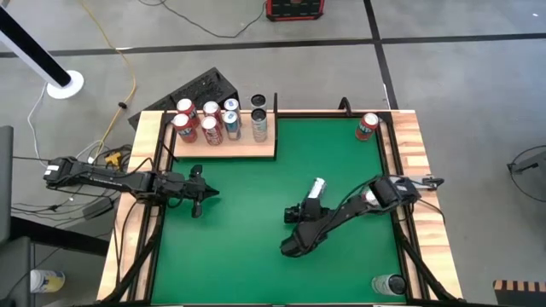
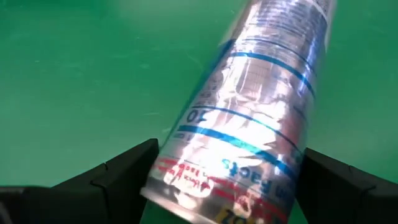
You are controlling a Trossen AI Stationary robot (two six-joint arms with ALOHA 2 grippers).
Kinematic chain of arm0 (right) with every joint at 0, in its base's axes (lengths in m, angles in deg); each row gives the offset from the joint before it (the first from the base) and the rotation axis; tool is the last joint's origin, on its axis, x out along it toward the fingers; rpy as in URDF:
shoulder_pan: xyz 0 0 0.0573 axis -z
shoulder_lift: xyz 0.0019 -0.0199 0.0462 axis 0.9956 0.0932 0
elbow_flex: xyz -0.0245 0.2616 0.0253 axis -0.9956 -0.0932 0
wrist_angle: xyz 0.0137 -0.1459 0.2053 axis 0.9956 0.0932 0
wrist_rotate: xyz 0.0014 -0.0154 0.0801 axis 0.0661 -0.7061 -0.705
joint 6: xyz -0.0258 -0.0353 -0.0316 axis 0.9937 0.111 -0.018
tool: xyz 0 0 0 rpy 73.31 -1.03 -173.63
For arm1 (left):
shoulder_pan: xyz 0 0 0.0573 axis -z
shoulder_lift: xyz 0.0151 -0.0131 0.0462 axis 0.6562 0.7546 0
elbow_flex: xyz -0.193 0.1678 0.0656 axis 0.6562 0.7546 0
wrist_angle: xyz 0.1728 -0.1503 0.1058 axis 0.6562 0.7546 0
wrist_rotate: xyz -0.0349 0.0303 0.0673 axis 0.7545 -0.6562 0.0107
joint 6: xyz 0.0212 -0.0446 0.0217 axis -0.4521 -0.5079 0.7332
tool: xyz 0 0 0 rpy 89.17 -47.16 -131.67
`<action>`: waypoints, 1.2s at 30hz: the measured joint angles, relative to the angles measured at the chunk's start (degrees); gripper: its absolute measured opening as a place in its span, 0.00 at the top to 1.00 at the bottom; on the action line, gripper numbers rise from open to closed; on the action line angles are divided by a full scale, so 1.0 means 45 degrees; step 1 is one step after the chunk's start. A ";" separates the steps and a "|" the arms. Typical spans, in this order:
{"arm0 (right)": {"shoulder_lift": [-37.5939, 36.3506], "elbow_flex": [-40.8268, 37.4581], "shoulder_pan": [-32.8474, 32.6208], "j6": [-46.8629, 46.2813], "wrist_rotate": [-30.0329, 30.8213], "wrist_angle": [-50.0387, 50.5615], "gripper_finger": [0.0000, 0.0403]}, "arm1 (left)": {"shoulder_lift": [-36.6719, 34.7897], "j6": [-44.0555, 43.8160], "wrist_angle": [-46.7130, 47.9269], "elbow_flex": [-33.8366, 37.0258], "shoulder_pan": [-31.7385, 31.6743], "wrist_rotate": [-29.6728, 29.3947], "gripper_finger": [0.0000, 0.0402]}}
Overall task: Place canned beverage on shelf
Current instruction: Put the white and yellow soda can on the shelf aligned with the other white and yellow soda cans
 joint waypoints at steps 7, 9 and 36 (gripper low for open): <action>0.0231 0.0028 -0.0254 0.0437 0.0079 0.0111 0.17 | 0.0000 0.0000 0.0002 0.0000 0.0000 0.0004 1.00; -0.0079 0.0011 -0.0309 0.0554 -0.0257 0.0511 0.24 | 0.0000 0.0000 0.0002 0.0000 0.0003 0.0004 1.00; -0.5078 0.5121 0.4630 1.8325 -1.1436 0.4819 0.36 | 0.0000 0.0000 0.0002 0.0000 0.0000 0.0002 1.00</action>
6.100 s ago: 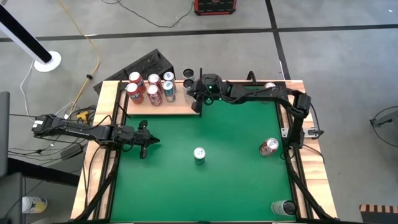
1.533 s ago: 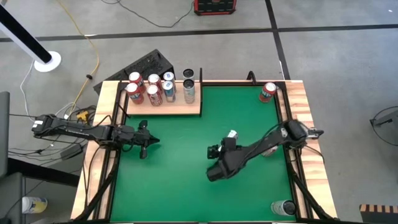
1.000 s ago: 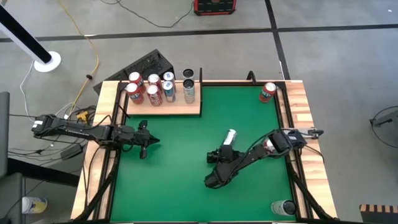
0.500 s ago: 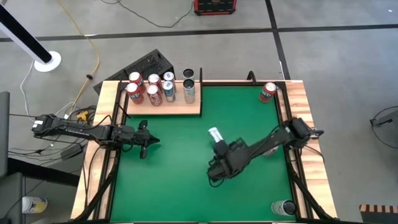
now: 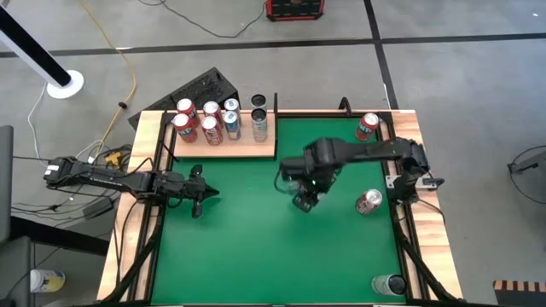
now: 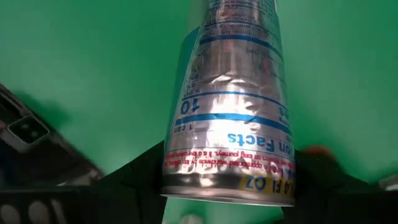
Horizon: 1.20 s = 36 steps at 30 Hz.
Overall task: Place canned beverage on shelf
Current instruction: Put the white and yellow soda can on the shelf aligned with the other white and yellow soda cans
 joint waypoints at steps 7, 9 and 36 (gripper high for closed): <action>0.0667 -0.0389 0.2291 0.0647 -0.2675 0.0030 0.36 | 0.0002 0.0000 0.0000 0.0000 -0.0002 0.0001 1.00; 0.1144 -0.0389 0.2806 0.0885 -0.2742 -0.0148 0.36 | 0.0000 0.0000 0.0000 0.0000 0.0002 0.0001 1.00; 0.2651 -0.0374 0.4044 0.1647 -0.3458 -0.0074 0.28 | 0.0000 0.0000 0.0000 0.0000 -0.0001 0.0001 1.00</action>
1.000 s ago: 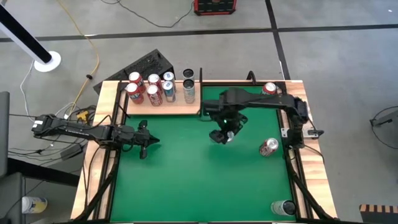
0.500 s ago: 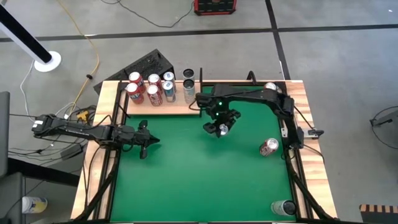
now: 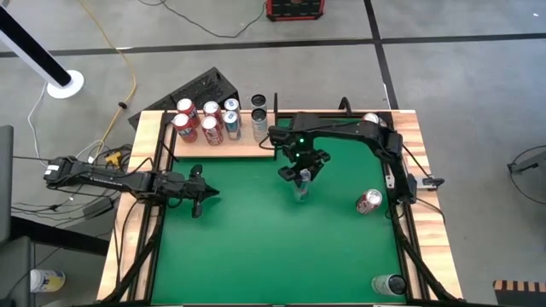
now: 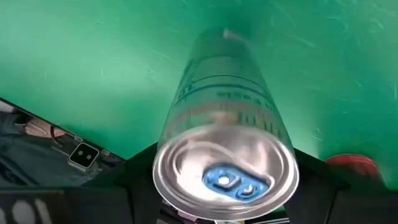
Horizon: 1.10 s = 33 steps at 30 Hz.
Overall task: Place canned beverage on shelf
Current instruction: Put the white and yellow soda can on the shelf aligned with the other white and yellow soda cans
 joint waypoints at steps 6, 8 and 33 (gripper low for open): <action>0.0000 -0.0001 -0.0044 0.0010 0.0036 -0.0016 0.28 | 0.0000 0.0000 -0.0002 0.0000 0.0001 0.0001 1.00; 0.0000 -0.0002 -0.0067 0.0019 0.0031 -0.0012 0.28 | 0.0000 0.0000 -0.0005 0.0000 -0.0001 0.0000 1.00; -0.2463 0.0000 -0.2992 0.0365 0.6809 -0.0692 0.28 | 0.0004 0.0000 -0.0001 0.0000 0.0002 0.0001 1.00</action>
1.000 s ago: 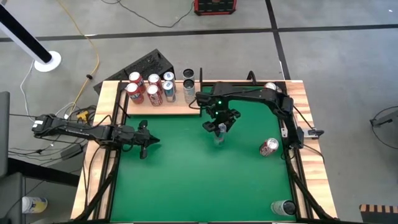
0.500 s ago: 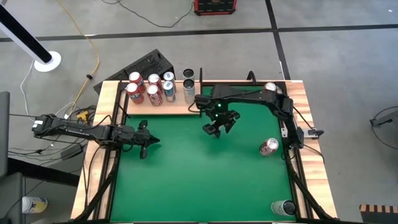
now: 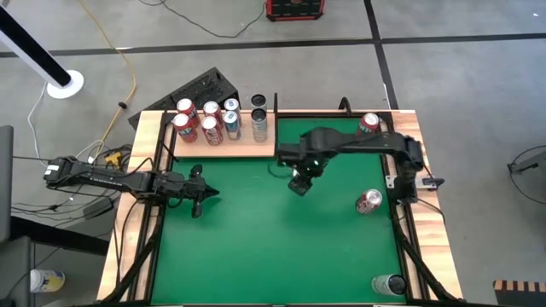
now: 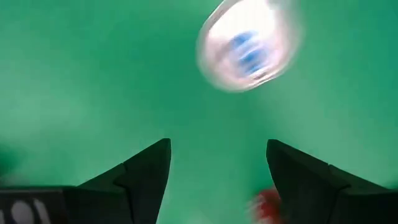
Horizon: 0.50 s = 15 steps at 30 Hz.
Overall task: Place canned beverage on shelf
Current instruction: Put the white and yellow soda can on the shelf aligned with the other white and yellow soda cans
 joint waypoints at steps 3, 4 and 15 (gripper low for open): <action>-0.0464 0.0005 -0.0776 -0.0361 0.2825 -0.1088 0.28 | -0.0004 0.0000 0.0001 0.0000 0.0000 0.0000 1.00; -0.0520 0.0005 -0.0855 -0.0486 0.2975 -0.1405 0.28 | -0.0004 0.0000 0.0000 0.0000 -0.0003 -0.0005 1.00; -0.0894 -0.1170 -0.0142 -0.0699 0.4568 -0.2580 0.28 | -0.0004 0.0000 -0.0001 0.0000 -0.0002 -0.0005 1.00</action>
